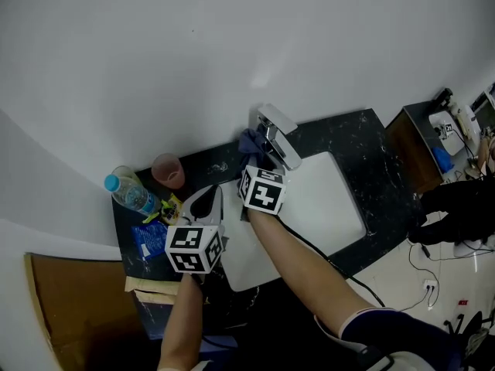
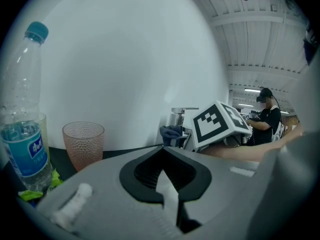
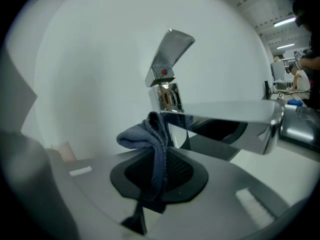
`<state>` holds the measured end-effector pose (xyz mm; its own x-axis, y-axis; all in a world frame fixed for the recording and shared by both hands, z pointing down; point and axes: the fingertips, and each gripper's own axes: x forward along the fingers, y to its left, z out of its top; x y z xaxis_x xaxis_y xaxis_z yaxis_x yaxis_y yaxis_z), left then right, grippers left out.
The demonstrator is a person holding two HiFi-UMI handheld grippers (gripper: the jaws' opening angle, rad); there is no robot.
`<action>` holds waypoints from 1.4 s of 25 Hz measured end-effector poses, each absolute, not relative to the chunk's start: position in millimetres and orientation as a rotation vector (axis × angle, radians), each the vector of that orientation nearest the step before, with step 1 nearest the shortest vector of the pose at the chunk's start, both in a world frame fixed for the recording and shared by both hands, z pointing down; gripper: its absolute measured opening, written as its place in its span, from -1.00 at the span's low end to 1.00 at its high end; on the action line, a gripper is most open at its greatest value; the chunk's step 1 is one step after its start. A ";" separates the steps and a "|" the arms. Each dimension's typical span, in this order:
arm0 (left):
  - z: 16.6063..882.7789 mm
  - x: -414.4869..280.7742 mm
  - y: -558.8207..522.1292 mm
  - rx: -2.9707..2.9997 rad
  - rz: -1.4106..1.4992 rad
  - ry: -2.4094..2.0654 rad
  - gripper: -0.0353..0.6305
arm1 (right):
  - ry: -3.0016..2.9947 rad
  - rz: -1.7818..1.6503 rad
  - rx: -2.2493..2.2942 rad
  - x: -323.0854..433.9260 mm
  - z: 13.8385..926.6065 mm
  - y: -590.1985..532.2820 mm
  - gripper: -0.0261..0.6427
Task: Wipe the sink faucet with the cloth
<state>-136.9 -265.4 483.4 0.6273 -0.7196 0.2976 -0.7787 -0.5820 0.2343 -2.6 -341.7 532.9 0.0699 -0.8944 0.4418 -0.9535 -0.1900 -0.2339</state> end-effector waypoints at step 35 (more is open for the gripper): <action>423.0 -37.0 -240.9 2.580 0.343 -1.321 -0.89 | -2.402 0.445 2.108 139.0 386.2 -264.0 -0.78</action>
